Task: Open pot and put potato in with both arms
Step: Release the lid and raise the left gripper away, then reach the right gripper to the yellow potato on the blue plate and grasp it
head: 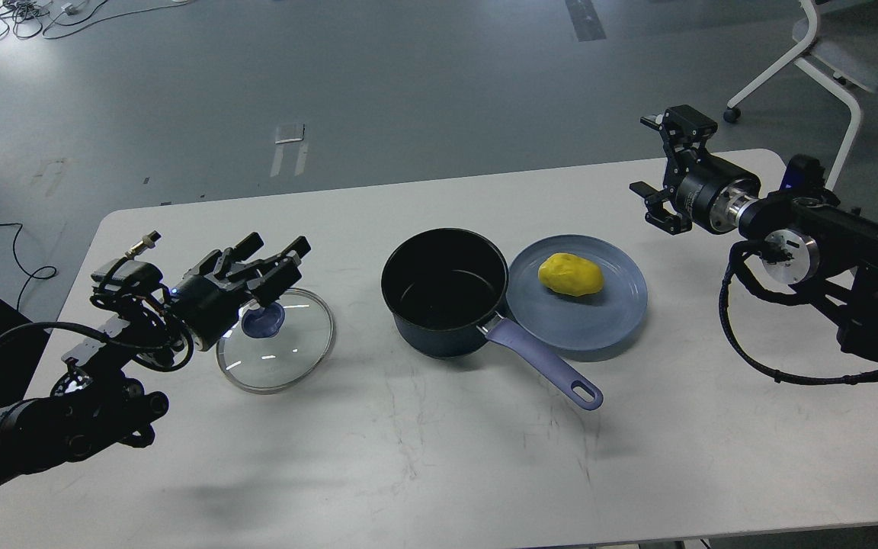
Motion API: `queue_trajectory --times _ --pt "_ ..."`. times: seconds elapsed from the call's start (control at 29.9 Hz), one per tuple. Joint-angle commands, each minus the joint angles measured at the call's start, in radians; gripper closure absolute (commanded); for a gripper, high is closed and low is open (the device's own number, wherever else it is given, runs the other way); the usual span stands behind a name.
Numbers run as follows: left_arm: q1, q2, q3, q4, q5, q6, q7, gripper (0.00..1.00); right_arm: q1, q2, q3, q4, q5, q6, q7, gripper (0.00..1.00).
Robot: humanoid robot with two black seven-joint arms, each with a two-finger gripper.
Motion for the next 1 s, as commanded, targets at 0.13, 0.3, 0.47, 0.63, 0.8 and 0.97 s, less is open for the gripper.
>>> queue_trajectory --times 0.13,0.3,0.47,0.63,0.8,0.97 --pt "-0.044 -0.051 -0.168 0.023 -0.441 -0.051 0.0 0.02 0.065 0.017 -0.1 0.039 -0.282 -0.002 0.08 0.0" --pt "-0.134 -0.07 -0.241 0.026 -0.684 -0.307 0.109 0.02 0.112 0.02 -0.256 0.04 -0.511 -0.057 0.14 0.0" --pt "-0.133 -0.091 -0.344 0.026 -0.775 -0.498 0.22 0.02 0.138 0.023 -0.39 0.018 -0.701 -0.14 0.209 0.0" --pt "-0.119 -0.094 -0.358 0.026 -0.78 -0.523 0.246 0.02 0.143 0.061 -0.523 -0.035 -0.877 -0.254 0.278 0.0" --pt "-0.093 -0.101 -0.355 0.028 -0.772 -0.52 0.238 0.02 0.161 0.149 -0.645 -0.148 -1.008 -0.354 0.313 0.0" --pt "-0.078 -0.092 -0.354 0.028 -0.765 -0.521 0.234 0.02 0.177 0.187 -0.772 -0.199 -1.017 -0.388 0.313 0.0"
